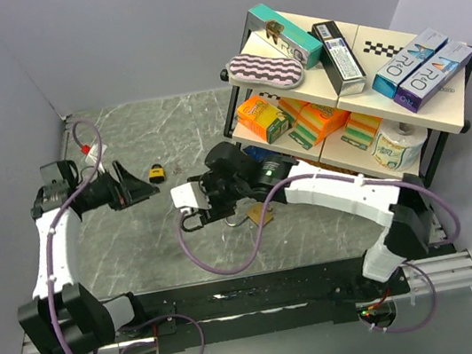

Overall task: Lock with the key
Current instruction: Pick up the lock from the center of the board.

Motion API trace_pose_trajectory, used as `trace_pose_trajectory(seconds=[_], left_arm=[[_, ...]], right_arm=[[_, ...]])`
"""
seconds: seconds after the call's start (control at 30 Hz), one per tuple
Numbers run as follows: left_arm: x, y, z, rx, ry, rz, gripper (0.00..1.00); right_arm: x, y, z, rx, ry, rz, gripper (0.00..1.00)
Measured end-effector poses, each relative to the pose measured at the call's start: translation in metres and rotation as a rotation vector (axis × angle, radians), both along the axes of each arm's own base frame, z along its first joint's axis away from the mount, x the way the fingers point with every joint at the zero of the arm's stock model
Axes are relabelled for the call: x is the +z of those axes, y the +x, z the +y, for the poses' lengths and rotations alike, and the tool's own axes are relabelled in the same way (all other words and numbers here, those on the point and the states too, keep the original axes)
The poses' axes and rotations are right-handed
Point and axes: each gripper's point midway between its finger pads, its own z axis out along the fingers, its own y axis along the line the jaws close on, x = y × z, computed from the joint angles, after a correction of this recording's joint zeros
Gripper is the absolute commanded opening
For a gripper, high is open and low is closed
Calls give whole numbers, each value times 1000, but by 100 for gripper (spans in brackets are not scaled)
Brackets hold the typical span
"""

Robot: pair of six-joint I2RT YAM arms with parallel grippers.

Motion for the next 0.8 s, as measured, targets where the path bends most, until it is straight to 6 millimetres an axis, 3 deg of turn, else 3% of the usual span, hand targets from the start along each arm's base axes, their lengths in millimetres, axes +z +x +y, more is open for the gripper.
trace_pose_trajectory(seconds=[0.23, 0.43, 0.6, 0.8], left_arm=[[8, -44, -18, -165, -19, -142, 88], [4, -68, -39, -313, -49, -167, 83], [12, -81, -61, -414, -62, -205, 77], [26, -93, -85, -470, -20, -319, 59]], right_arm=[[41, 9, -22, -86, 63, -123, 0], [66, 18, -24, -113, 119, -237, 0], [65, 14, -16, -80, 119, -299, 0], [59, 4, -12, -34, 101, -327, 0]])
